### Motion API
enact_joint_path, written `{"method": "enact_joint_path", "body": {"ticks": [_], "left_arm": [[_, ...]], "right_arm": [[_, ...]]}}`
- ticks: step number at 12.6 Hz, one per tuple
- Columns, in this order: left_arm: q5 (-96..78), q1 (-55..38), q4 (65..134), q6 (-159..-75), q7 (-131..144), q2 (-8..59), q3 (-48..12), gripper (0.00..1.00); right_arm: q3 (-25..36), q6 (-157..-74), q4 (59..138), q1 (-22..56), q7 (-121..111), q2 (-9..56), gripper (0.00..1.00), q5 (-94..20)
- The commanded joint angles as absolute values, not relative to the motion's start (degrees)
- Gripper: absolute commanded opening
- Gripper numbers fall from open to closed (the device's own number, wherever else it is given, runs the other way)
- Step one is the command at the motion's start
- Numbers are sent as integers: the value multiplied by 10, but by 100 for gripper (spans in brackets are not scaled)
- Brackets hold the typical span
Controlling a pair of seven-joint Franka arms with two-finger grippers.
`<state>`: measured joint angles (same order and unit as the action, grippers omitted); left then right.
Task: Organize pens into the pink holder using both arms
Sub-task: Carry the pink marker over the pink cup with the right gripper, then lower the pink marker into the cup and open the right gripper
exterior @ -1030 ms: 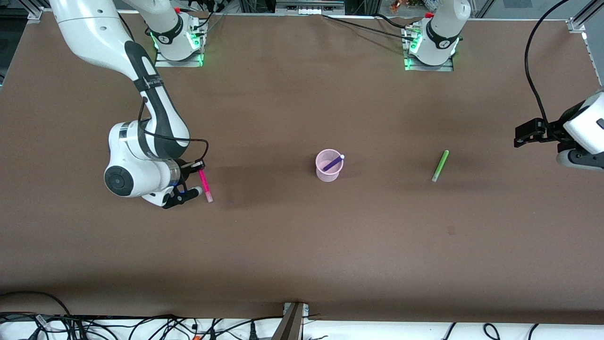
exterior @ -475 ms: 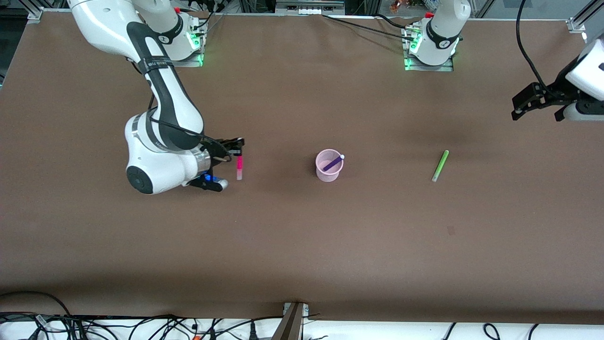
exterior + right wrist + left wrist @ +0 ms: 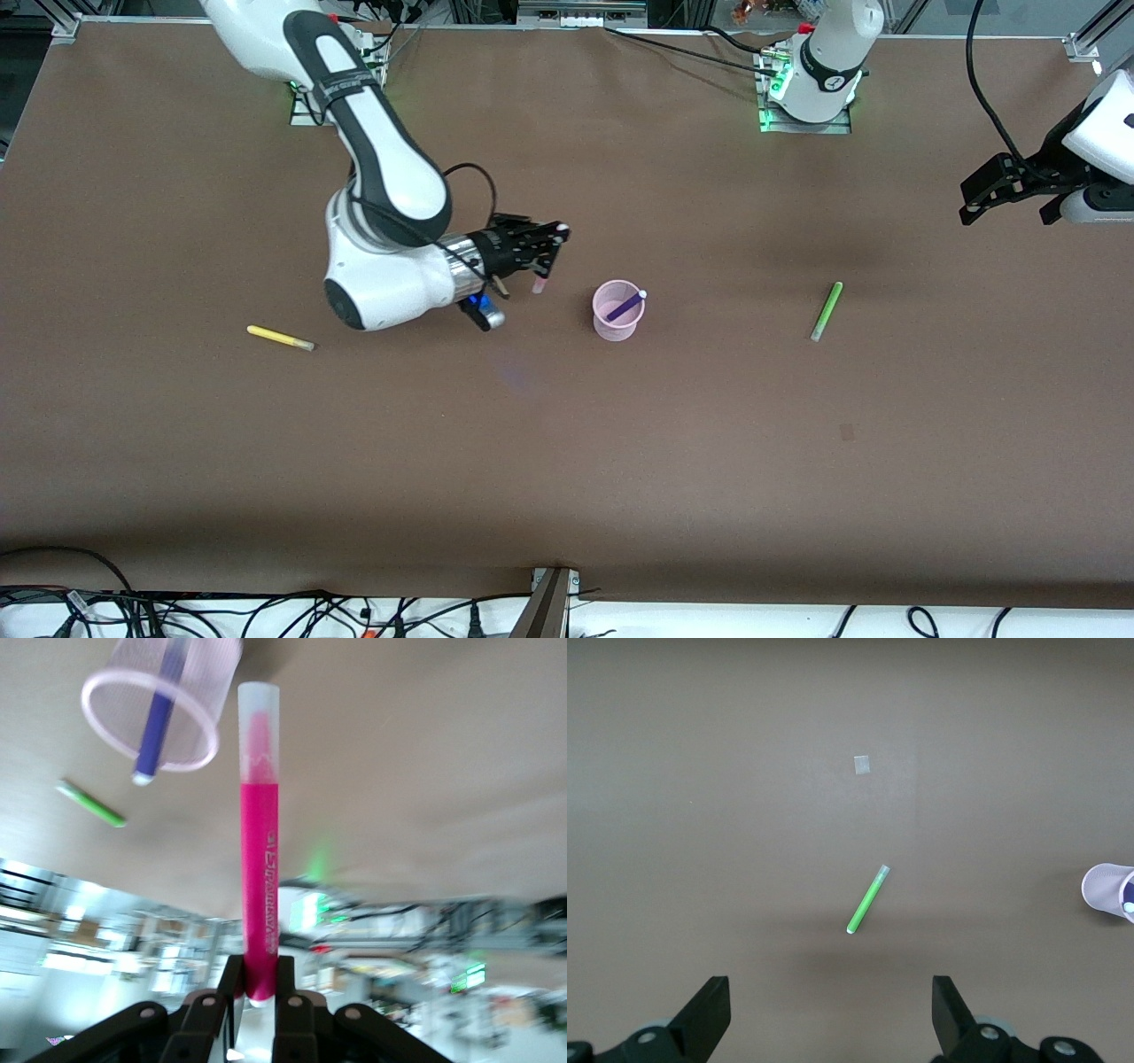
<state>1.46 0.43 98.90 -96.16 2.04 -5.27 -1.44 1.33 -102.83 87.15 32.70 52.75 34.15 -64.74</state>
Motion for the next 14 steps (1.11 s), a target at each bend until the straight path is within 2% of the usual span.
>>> {"method": "enact_joint_path", "body": {"ticks": [1, 5, 9, 14], "left_arm": [[6, 11, 985, -965, 25, -52, -20, 100], [6, 8, 984, -966, 22, -51, -21, 100], [7, 7, 983, -965, 19, -49, -21, 100], [7, 7, 983, -966, 19, -48, -22, 100]], "right_arm": [[18, -1107, 869, 385, 596, 348, 0, -719], [18, -1187, 852, 423, 593, 380, 0, -766], [19, -1187, 782, 423, 592, 424, 0, -762], [23, -1186, 767, 417, 532, 435, 0, -736]]}}
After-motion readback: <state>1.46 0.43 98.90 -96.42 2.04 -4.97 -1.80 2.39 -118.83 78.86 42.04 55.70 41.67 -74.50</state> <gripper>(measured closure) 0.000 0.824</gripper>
